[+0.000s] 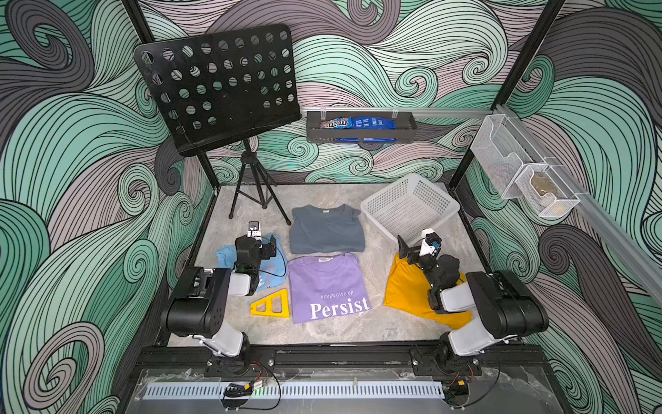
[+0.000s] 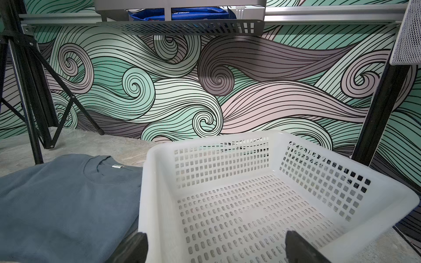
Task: Put the folded t-shirts into the basket
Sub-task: Move the bin to the center of the board.
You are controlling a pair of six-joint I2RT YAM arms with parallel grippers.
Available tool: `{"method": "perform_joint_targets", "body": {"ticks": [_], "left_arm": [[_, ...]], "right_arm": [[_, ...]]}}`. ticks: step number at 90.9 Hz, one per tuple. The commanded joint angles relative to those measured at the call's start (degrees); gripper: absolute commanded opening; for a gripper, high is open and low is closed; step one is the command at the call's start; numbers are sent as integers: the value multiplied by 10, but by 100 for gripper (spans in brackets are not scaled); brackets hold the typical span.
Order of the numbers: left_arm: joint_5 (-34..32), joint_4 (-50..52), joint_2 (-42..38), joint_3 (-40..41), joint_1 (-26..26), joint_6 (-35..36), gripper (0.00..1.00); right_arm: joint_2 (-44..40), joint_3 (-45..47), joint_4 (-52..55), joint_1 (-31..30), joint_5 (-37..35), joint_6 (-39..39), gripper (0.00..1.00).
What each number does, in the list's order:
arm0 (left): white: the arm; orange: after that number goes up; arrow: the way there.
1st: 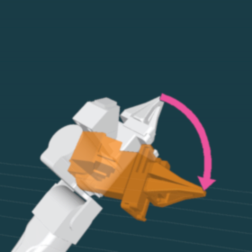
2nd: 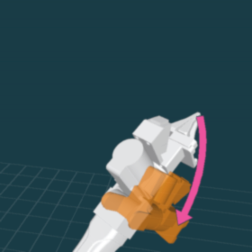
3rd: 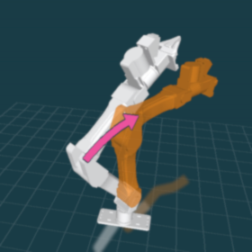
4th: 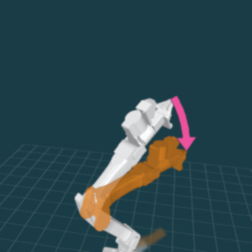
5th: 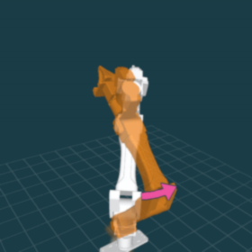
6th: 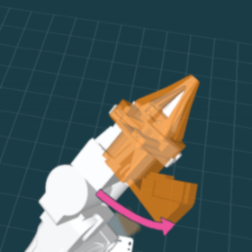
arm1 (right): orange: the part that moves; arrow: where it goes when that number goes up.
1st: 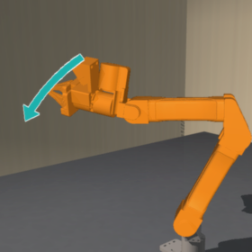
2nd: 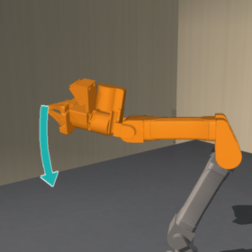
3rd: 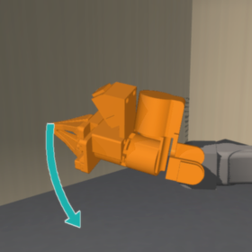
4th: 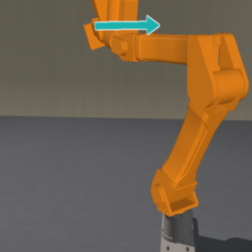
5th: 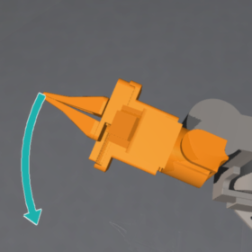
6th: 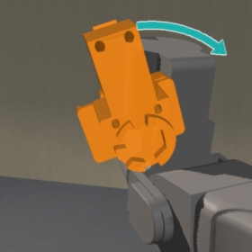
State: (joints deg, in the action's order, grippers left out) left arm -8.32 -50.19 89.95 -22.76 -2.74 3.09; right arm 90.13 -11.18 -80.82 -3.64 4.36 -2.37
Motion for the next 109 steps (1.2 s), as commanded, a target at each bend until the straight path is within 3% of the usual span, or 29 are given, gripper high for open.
{"method": "perform_joint_targets", "body": {"ticks": [1, 32, 59, 65, 72, 80, 90, 96, 103, 109], "left_arm": [[7, -14, 7, -4, 1, 3, 99], [10, -9, 7, -7, 1, 3, 99], [35, -10, 3, -5, 2, 12, 99], [58, -23, -15, 11, 2, 20, 99], [73, -2, -61, 20, 2, 23, 99], [78, 81, -135, 7, 2, 18, 99], [110, 291, -200, -71, 2, 13, 99], [163, 427, -211, -136, 2, 42, 99], [282, 563, -204, -210, 1, 129, 99], [345, 643, -192, -254, -5, 168, 99]], "right_arm": [[3, -2, -7, 5, 1, 3, 99], [4, -4, -3, 11, 13, 7, 99], [-29, 24, -35, -9, -51, 13, 99], [-94, 25, 24, 15, -25, 38, 99], [-177, -12, 174, 68, 24, 78, 99], [-230, -101, 387, 133, 98, 104, 99], [-240, -183, 492, 180, 147, 76, 99], [-227, -233, 546, 192, 211, 32, 99], [-200, -298, 644, 188, 320, -70, 99], [-162, -350, 732, 133, 260, -143, 97]]}}
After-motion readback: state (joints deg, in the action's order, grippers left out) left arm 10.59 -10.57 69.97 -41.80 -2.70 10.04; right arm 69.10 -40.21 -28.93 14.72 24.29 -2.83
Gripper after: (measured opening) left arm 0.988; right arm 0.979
